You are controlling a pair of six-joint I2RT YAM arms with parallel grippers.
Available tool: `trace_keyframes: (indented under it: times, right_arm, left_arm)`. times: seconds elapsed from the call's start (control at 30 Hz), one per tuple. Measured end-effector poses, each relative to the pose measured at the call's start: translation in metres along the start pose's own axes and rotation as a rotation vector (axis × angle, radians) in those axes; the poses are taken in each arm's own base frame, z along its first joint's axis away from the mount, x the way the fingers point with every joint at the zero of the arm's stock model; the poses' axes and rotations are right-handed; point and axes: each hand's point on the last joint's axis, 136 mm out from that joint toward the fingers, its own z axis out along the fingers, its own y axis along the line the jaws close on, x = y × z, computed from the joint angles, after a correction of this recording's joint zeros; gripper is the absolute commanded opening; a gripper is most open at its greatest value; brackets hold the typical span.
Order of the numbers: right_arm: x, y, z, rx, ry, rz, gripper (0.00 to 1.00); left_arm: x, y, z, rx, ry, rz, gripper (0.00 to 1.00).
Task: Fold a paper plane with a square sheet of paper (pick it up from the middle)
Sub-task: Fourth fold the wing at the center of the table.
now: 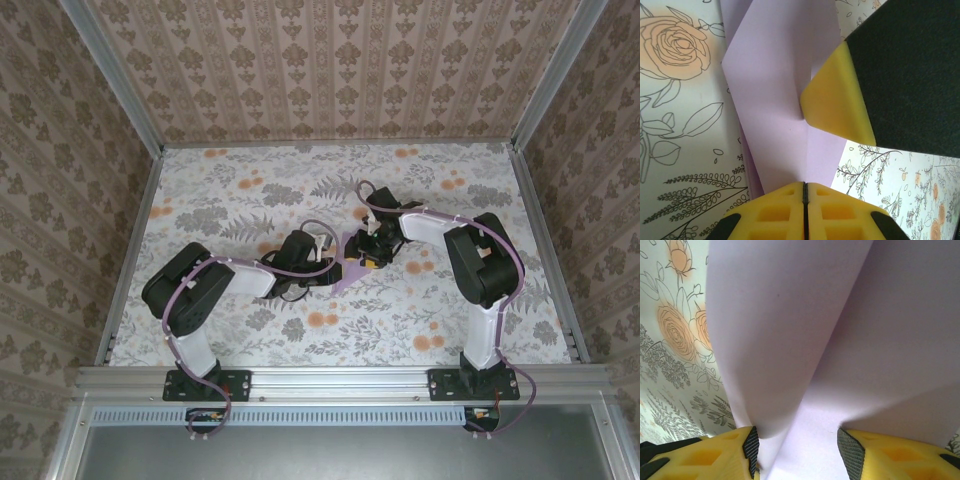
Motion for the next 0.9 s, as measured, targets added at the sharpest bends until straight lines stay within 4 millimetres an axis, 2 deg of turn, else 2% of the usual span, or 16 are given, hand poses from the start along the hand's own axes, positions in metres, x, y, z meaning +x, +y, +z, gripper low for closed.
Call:
trace_keyframes:
  times: [0.27,0.63,0.9]
  right_arm:
    - [-0.0001,-0.0001,0.0008,0.014,-0.005,0.012,0.56]
    - [0.0000,-0.0080,0.0028,0.070,-0.023,0.055,0.43]
    - [0.0007,-0.0095,0.0036,0.076,-0.020,0.072,0.45]
  left_arm:
    - [-0.0003,-0.0004,0.0000,0.001,-0.001,0.001,0.09]
    - [-0.0005,-0.0004,0.0000,0.001,-0.002,0.001,0.09]
    - [-0.0021,0.0019,0.0000,-0.012,-0.011,0.000,0.09]
